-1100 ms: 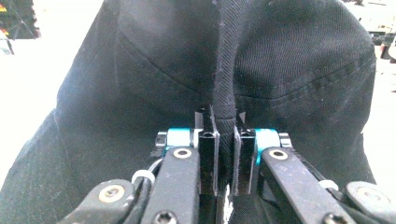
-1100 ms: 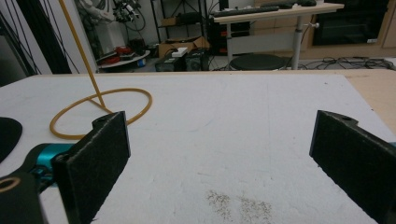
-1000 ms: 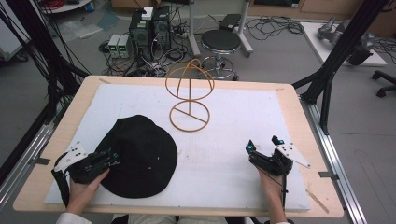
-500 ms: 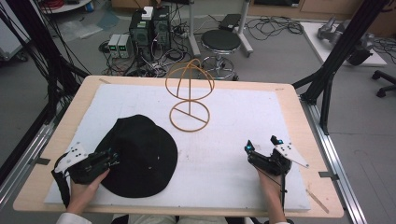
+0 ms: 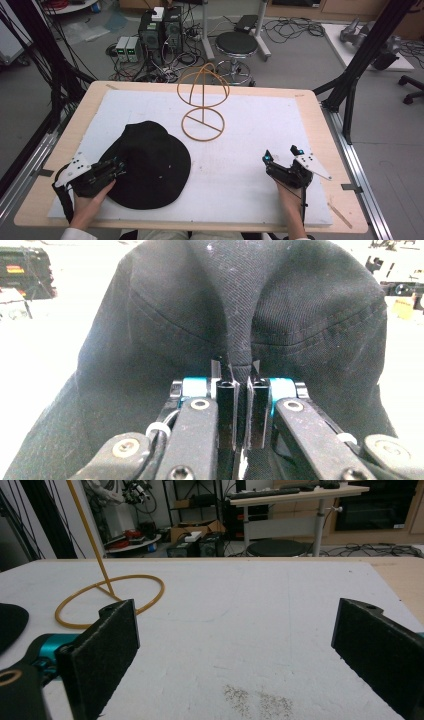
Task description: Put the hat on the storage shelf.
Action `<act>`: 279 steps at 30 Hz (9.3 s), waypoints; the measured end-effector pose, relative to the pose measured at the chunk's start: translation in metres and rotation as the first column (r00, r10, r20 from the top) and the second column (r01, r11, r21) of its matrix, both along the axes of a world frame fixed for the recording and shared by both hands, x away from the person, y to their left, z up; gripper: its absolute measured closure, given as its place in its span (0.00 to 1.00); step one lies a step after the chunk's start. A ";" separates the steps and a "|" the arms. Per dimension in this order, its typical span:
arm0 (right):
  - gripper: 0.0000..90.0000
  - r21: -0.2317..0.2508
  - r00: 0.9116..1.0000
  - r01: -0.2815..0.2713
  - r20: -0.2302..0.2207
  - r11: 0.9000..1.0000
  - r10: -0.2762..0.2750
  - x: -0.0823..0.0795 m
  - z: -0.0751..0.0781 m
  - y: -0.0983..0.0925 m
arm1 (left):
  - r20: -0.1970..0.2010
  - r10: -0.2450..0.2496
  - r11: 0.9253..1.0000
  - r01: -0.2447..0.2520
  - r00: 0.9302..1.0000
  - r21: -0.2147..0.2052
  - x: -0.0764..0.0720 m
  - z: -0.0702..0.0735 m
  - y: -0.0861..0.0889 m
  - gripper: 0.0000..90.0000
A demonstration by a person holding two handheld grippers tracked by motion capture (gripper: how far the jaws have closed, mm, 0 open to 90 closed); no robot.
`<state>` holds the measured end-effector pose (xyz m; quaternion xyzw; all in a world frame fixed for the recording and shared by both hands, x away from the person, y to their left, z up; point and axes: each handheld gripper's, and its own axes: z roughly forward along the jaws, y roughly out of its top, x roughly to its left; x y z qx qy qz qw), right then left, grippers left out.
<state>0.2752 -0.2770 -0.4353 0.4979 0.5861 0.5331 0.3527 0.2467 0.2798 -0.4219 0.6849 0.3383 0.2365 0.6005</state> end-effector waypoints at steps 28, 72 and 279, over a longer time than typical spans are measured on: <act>0.05 0.001 1.000 0.028 0.003 1.000 -0.028 -0.003 0.001 -0.002 | 0.160 0.089 0.987 -0.066 0.983 -0.145 -0.008 0.031 0.002 0.96; 0.05 0.008 0.999 0.032 0.014 0.999 -0.032 -0.003 0.001 -0.003 | 0.388 0.104 0.952 0.022 0.916 -0.307 0.033 0.121 -0.045 0.96; 0.04 0.023 1.000 -0.007 0.006 1.000 0.007 -0.007 0.002 0.002 | 0.107 0.538 0.841 -0.525 0.836 -0.131 0.017 0.000 0.000 0.23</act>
